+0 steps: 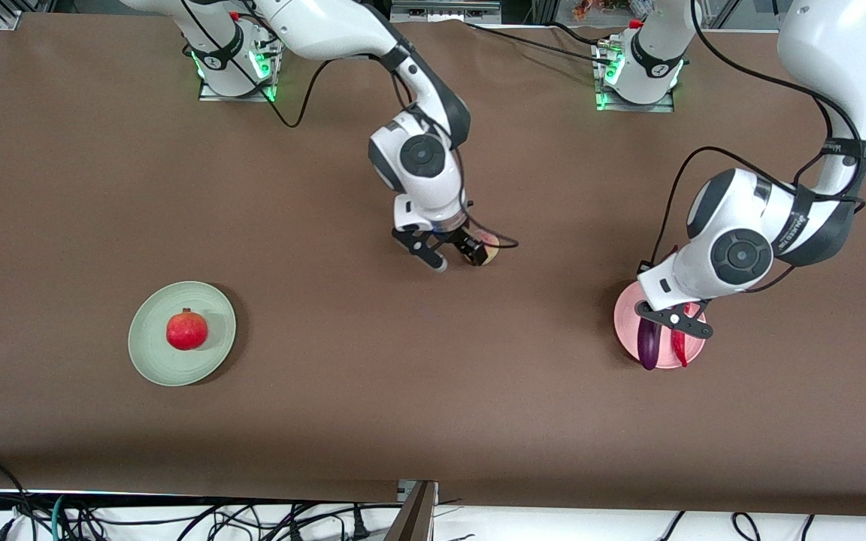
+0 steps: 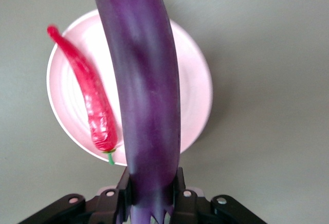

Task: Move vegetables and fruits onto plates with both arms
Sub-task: 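Place the eggplant on the pink plate while the right gripper grasps the peach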

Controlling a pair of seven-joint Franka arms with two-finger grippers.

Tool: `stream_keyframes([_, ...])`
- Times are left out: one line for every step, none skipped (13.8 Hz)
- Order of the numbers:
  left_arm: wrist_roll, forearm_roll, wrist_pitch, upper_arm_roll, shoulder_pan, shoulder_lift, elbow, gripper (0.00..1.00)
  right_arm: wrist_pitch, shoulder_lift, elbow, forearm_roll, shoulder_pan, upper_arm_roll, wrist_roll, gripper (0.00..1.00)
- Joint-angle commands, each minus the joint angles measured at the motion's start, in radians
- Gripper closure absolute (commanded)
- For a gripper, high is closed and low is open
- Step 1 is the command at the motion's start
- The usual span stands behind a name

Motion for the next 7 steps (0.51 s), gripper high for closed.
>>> stream_keyframes([0.004, 0.034, 0.010, 0.029, -0.008, 0.041, 0.030, 0.99, -0.005, 0.052, 0.077, -0.027, 0.015, -0.014, 0.043, 0.01])
stream_keyframes([0.007, 0.037, 0.012, 0.030, -0.011, 0.050, 0.031, 0.98, -0.005, 0.067, 0.093, -0.038, 0.023, -0.014, 0.045, 0.01])
stream_keyframes([0.009, 0.037, 0.015, 0.030, -0.006, 0.059, 0.031, 0.96, -0.004, 0.081, 0.099, -0.048, 0.031, -0.016, 0.045, 0.01])
stream_keyframes([0.009, 0.035, 0.016, 0.032, -0.006, 0.074, 0.031, 0.84, 0.002, 0.093, 0.099, -0.061, 0.035, -0.016, 0.045, 0.01])
stream_keyframes([0.009, 0.035, 0.016, 0.032, -0.005, 0.091, 0.031, 0.66, 0.027, 0.104, 0.100, -0.064, 0.038, -0.016, 0.045, 0.01])
stream_keyframes([0.009, 0.035, 0.018, 0.032, -0.003, 0.096, 0.031, 0.26, 0.051, 0.114, 0.104, -0.064, 0.041, -0.016, 0.046, 0.01])
stream_keyframes([0.009, 0.035, 0.016, 0.033, -0.002, 0.094, 0.031, 0.00, 0.059, 0.128, 0.122, -0.064, 0.044, -0.016, 0.061, 0.01])
